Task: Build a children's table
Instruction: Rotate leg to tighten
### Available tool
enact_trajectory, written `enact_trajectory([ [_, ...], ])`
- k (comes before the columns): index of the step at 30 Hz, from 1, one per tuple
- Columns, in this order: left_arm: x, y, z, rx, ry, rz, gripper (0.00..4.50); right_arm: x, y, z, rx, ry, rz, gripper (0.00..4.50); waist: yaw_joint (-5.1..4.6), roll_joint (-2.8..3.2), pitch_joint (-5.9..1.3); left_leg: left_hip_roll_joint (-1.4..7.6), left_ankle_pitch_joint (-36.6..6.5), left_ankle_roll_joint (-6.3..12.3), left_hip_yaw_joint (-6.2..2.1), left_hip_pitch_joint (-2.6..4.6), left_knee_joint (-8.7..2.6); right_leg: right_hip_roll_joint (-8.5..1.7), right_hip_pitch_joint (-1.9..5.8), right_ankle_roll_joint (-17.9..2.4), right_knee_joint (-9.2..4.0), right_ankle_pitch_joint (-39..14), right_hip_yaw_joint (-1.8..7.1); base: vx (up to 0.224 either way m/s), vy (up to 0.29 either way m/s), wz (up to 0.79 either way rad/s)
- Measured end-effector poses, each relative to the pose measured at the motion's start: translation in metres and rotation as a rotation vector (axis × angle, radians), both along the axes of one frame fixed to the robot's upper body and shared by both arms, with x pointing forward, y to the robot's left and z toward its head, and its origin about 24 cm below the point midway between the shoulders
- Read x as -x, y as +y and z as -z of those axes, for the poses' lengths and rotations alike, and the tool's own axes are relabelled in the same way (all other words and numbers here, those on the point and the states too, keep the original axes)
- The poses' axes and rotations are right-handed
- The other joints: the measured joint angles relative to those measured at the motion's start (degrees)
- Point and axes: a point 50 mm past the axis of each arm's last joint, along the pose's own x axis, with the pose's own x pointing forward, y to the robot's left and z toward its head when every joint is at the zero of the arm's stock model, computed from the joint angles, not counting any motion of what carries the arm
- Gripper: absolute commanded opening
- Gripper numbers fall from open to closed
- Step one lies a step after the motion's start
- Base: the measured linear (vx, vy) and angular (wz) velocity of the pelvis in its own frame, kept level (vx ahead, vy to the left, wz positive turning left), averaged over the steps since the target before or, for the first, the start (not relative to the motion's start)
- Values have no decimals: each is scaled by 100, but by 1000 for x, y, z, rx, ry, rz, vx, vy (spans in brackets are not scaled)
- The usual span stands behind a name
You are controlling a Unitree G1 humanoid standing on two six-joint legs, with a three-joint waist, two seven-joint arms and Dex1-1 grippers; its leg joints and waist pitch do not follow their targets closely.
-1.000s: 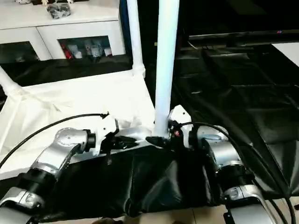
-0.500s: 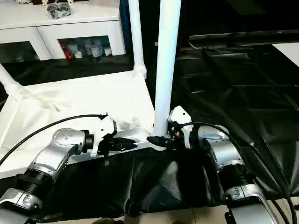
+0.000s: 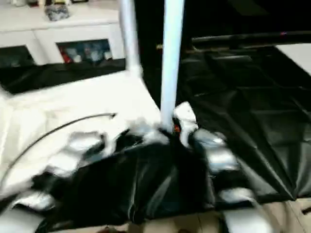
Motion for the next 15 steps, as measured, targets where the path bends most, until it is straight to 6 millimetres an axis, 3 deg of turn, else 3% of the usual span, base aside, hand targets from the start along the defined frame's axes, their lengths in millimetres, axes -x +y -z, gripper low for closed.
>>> enact_trajectory([
  [7, -9, -17, -2, -2, -11, -83, 0, -11, 14, -1, 7, -17, 240, 262, -1, 4, -3, 0, 0, 0, 0, -5, -5, 0, -2, 1, -6, -1, -3, 0, 0, 0],
  [10, -9, -18, -2, -3, -17, -80, 0, -11, 14, -1, 10, -33, 246, 332, 0, 4, -2, -2, 1, 1, 0, -8, -5, -3, -2, 3, -9, -2, -3, 0, 0, 0],
  [15, -8, -15, -3, -4, -21, -56, 0, -8, 14, 0, -18, -48, 216, 370, -1, 2, 0, -2, 1, 1, 0, -12, -9, -3, -8, 3, -8, -2, -5, 0, 0, 0],
])
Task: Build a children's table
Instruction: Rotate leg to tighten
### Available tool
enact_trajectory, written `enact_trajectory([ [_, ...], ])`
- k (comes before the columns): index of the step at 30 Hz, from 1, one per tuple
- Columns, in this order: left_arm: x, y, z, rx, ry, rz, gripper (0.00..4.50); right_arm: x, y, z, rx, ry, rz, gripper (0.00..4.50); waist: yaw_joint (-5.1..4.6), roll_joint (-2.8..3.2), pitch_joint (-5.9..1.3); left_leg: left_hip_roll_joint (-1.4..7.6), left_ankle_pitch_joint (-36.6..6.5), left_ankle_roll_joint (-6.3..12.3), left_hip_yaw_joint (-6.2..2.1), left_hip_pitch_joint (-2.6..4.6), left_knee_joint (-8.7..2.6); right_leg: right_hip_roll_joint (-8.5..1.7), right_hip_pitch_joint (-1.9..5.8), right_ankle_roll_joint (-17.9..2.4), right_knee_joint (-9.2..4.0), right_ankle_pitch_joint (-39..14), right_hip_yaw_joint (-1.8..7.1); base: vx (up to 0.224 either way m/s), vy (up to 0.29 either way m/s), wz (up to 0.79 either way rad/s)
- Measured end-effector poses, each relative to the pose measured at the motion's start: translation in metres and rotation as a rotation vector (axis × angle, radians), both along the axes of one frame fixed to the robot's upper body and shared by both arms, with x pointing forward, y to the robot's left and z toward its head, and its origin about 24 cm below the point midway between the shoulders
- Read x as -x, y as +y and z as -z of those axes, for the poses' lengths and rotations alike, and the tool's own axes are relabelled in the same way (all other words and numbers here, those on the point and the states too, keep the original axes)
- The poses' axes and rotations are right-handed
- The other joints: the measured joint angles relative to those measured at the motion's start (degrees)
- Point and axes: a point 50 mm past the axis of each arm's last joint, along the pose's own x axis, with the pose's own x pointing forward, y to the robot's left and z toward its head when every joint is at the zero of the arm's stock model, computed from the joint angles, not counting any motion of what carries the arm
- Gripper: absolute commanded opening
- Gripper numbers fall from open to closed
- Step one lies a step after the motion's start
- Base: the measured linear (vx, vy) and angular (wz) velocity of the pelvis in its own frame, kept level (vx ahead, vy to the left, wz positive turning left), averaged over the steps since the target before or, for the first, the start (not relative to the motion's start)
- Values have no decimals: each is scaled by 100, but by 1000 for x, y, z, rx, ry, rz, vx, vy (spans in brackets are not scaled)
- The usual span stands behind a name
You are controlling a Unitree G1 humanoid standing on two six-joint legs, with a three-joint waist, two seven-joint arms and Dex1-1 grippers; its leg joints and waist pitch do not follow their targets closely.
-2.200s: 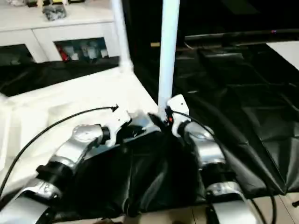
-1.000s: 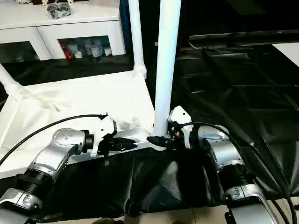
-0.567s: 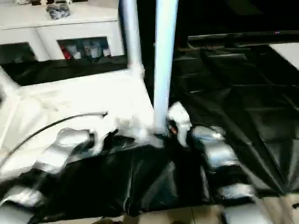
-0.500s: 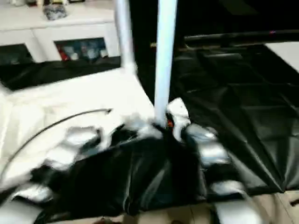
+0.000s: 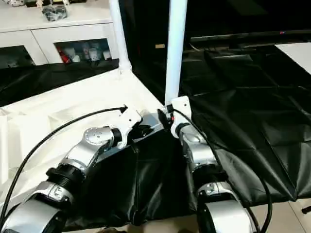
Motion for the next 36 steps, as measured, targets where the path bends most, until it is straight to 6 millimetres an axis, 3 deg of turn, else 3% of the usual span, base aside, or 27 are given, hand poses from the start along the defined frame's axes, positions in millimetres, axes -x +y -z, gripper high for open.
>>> enact_trajectory([
  [8, 8, 11, 0, 9, 2, 112, 0, 11, -13, -6, 61, -45, -261, 426, 65, 7, 0, 6, 2, 3, 0, -4, -3, 0, -3, 5, 2, -3, -10, 0, 0, 0],
  [23, 30, 44, 1, 25, 68, 309, 0, 43, -42, -11, 103, 79, -762, 426, 162, 4, 4, 8, 0, 1, 0, -7, -2, 1, -6, 5, 6, -3, -9, 0, 0, 0],
  [36, 38, 54, 0, 23, 102, 359, 0, 49, -48, -14, 80, 128, -863, 314, 169, -4, 9, 8, 1, 1, 2, -9, 2, 1, -7, 5, 4, -4, -8, 0, 0, 0],
])
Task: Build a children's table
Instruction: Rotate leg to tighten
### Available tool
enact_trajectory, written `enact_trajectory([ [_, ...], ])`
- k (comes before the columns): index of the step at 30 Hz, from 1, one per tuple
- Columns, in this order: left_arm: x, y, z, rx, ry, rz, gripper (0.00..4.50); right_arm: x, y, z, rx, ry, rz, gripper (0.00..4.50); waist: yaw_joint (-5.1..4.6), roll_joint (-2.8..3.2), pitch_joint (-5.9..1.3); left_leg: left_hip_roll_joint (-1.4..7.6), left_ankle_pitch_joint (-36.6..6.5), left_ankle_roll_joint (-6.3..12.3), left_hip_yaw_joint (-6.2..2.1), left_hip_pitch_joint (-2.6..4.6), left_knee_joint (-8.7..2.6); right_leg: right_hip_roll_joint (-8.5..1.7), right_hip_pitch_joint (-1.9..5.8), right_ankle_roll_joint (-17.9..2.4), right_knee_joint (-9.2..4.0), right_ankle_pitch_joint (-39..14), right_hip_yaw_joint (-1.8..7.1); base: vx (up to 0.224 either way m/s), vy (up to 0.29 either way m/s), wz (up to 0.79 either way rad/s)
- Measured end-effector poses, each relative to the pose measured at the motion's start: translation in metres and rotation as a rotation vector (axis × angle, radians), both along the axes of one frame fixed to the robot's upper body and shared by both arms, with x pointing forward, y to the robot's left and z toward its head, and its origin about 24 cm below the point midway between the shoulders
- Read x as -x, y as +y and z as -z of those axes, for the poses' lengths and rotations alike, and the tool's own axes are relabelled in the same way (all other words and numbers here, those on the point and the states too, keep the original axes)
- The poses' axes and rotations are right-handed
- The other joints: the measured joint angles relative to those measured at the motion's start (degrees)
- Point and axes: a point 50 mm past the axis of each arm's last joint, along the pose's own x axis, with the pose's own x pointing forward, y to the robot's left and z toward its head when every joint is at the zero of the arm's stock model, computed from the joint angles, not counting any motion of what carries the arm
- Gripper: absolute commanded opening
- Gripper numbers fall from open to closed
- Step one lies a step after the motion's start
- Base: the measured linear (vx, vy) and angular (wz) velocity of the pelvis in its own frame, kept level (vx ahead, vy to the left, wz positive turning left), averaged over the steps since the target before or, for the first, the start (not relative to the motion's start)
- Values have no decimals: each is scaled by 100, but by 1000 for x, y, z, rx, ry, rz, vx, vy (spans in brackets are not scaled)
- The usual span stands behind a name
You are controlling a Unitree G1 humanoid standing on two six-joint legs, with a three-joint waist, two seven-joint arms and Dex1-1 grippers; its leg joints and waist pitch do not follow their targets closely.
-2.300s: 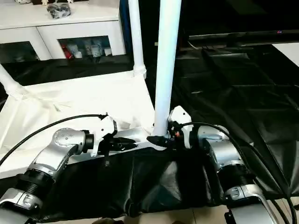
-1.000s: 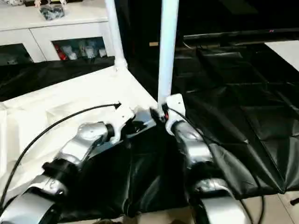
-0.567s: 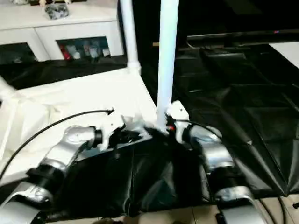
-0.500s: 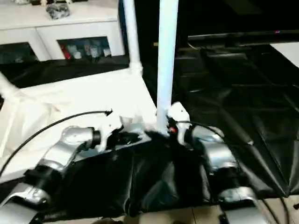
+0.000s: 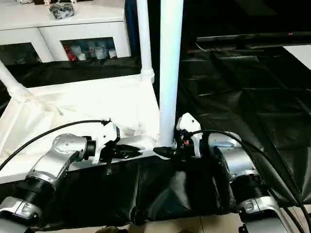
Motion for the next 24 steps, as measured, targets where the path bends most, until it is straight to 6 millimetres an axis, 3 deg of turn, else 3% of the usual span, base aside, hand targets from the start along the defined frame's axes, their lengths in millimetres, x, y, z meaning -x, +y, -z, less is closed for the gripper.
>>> enact_trajectory([
  [9, 2, 2, 0, -6, 6, 13, 0, 1, 0, 1, 6, 9, -14, 262, -7, 0, 0, 0, 0, 1, 0, 0, 3, 0, 0, 0, 0, 0, 1, 0, 0, 0],
  [18, 2, 0, 0, 1, 8, 11, 0, 2, 1, 1, 5, 6, -13, 261, -10, 1, 0, 0, 1, 2, 1, 0, 8, 0, 0, 0, 0, 0, 1, 0, 0, 0],
  [22, -1, -5, 2, 2, -13, -42, 0, 0, 6, 6, -22, -11, 75, 261, -25, -1, 0, 0, 1, 1, 1, 3, 10, 0, 2, 0, 4, 1, 4, 0, 0, 0],
  [24, -11, -13, 2, -6, -42, -129, 0, -10, 11, 12, -57, -29, 252, 261, -54, -21, 1, 0, 0, 0, 1, 12, 12, 0, 7, -5, 8, 4, 3, 0, 0, 0],
])
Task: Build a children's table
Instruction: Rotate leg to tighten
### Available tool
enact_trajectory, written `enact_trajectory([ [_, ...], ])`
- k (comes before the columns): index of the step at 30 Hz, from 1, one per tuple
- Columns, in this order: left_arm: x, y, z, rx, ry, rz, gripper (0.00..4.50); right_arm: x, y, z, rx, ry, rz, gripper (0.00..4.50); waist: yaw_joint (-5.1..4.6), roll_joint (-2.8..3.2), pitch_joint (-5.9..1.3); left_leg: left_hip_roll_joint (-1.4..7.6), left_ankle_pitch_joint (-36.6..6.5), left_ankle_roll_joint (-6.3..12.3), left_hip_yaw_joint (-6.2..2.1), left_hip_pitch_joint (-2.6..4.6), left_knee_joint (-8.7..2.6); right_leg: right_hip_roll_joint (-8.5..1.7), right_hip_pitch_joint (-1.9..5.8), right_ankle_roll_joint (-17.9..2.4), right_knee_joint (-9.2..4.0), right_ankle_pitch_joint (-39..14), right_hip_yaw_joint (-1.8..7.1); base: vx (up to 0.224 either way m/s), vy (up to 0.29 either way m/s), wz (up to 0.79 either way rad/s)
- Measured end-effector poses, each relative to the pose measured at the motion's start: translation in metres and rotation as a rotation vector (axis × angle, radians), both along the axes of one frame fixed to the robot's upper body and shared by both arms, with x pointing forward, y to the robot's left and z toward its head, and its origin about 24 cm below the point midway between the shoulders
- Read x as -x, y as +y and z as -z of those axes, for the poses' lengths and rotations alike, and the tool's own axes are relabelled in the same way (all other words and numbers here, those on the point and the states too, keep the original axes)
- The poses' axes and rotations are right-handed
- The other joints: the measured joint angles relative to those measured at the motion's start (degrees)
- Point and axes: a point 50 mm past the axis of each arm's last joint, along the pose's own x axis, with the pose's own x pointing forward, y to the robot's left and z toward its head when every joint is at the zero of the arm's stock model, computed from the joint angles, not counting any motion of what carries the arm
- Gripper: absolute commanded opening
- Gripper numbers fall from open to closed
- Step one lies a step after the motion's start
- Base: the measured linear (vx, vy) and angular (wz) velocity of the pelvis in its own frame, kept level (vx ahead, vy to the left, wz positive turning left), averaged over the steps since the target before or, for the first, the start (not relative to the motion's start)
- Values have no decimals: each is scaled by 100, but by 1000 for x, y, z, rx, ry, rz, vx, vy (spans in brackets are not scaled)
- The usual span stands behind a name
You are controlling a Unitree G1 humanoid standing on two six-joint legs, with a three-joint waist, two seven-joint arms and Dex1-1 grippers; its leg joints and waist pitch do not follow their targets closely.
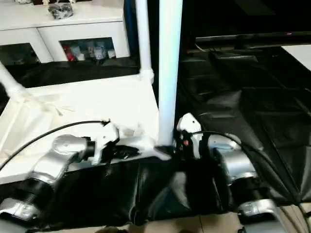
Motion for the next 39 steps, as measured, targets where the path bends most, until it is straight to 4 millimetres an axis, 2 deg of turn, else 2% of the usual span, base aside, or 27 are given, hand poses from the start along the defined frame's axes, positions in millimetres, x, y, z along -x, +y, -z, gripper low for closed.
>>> enact_trajectory([
  [5, -16, -20, 0, -10, -41, -154, 0, -21, 15, 5, -26, -23, 318, 261, -115, 3, -1, -5, 0, -1, 0, 10, -2, -1, 9, -4, -3, 3, 6, 0, 0, 0],
  [10, -25, -36, -1, -16, -60, -254, 0, -35, 31, 3, -37, -28, 553, 260, -137, 5, -5, -5, 0, -1, 0, 8, -4, -1, 7, -4, -6, 6, 6, 0, 0, 0],
  [14, -26, -39, -2, -22, -73, -272, 0, -39, 39, 3, -47, -38, 626, 260, -143, 6, -6, -5, 0, 0, 0, 7, -6, 0, 5, -1, -10, 4, 5, 0, 0, 0],
  [15, -26, -39, -2, -22, -74, -272, 0, -40, 39, 2, -49, -45, 626, 315, -143, 7, -7, -5, 0, 0, 0, 5, -6, 0, 4, -1, -11, 4, 5, 0, 0, 0],
  [16, -26, -39, -2, -21, -74, -269, 0, -40, 39, 2, -51, -49, 626, 329, -140, 7, -6, -5, 0, 0, 0, 4, -6, 0, 3, -1, -12, 4, 5, 0, 0, 0],
  [21, -26, -35, -3, -17, -81, -249, 0, -38, 39, 2, -71, -60, 599, 372, -139, 7, -5, -4, 0, 1, 0, -4, -9, 0, -7, -1, -11, 4, 3, 0, 0, 0],
  [24, -24, -33, -3, -6, -67, -215, 0, -35, 34, 3, -70, -74, 537, 383, -120, 10, -4, -3, 1, 1, 0, -4, -13, 0, -8, -1, -11, 4, 1, 0, 0, 0],
  [26, -22, -30, -3, -4, -65, -184, 0, -34, 30, 3, -50, -88, 488, 417, -109, 13, -2, -3, 1, 1, 0, -5, -13, 0, -9, -1, -9, 4, 0, 0, 0, 0],
  [35, -13, -18, -3, 3, -50, -56, 0, -24, 1, -1, 57, -133, 241, 420, 0, 17, 1, -2, 1, 1, 1, -11, -9, -1, -8, -2, -7, 4, -3, 0, 0, 0],
  [39, -8, -14, -3, 11, -33, -7, 0, -17, -5, -4, 58, -125, 113, 420, 39, 17, 1, 1, 3, 5, 1, -12, -10, -1, -9, -1, -6, 4, -6, 0, 0, 0],
])
